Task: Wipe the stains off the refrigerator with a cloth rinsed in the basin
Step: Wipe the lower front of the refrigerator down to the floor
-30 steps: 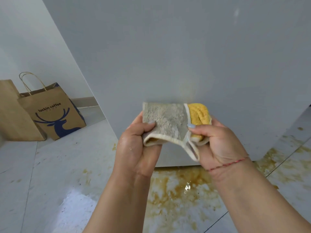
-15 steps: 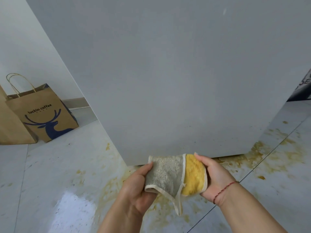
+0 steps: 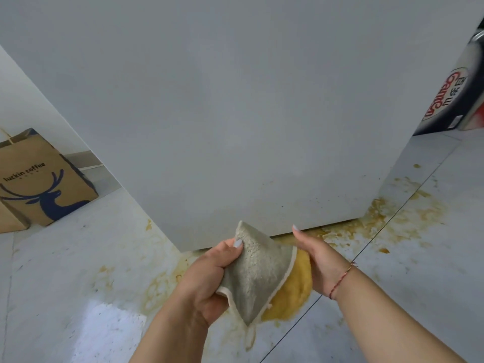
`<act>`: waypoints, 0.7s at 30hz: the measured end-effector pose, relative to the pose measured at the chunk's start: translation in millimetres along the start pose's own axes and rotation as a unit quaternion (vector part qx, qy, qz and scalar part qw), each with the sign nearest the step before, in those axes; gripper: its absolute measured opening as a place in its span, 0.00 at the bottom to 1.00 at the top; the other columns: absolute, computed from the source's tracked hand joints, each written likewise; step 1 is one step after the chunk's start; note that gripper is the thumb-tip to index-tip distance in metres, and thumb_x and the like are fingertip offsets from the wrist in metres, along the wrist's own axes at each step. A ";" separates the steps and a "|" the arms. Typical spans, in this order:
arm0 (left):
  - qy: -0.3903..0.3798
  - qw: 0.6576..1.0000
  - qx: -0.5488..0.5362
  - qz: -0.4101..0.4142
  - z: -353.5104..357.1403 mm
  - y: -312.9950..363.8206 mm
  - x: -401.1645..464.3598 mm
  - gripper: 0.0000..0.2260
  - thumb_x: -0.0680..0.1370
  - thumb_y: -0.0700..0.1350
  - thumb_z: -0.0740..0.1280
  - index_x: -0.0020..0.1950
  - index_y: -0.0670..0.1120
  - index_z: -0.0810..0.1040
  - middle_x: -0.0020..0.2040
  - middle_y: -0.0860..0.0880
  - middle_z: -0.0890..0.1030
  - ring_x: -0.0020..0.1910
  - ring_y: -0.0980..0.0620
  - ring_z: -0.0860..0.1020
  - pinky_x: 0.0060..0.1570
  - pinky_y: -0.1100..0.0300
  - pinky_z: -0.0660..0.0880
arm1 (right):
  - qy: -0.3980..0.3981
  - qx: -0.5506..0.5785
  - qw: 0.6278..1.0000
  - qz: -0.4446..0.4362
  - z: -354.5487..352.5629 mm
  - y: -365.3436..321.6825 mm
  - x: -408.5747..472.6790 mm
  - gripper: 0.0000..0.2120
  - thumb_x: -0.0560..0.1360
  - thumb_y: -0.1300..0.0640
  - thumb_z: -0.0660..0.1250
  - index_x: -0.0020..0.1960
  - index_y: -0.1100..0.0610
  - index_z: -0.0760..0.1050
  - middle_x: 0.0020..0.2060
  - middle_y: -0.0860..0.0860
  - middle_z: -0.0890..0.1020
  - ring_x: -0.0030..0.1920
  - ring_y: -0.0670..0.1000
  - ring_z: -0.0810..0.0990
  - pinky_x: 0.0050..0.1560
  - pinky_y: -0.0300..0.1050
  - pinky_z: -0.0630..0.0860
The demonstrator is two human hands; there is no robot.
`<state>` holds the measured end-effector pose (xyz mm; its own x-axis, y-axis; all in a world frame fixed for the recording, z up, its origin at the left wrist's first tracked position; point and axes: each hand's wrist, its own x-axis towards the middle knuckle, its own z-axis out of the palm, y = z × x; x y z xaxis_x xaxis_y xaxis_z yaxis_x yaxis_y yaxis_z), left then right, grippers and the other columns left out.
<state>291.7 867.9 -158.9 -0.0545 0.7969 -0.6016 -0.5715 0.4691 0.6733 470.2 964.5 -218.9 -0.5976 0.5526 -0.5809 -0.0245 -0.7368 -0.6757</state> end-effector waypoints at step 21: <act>0.030 0.965 0.249 0.075 -4.9 26.7 0.1 0.13 0.65 0.45 0.75 0.42 0.40 0.77 0.36 0.42 0.81 0.33 0.48 0.80 0.31 0.59 0.77 | -0.013 -0.201 0.961 -0.189 -23.3 -17.1 2.0 0.21 0.62 0.58 0.79 0.53 0.58 0.77 0.49 0.60 0.81 0.49 0.51 0.81 0.52 0.45 0.79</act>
<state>272.4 878.7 -143.1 -0.1609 0.8536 -0.4954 -0.0908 0.4870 0.8687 488.1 987.3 -219.1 -0.6269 0.7376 -0.2508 0.0646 -0.2716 -0.9602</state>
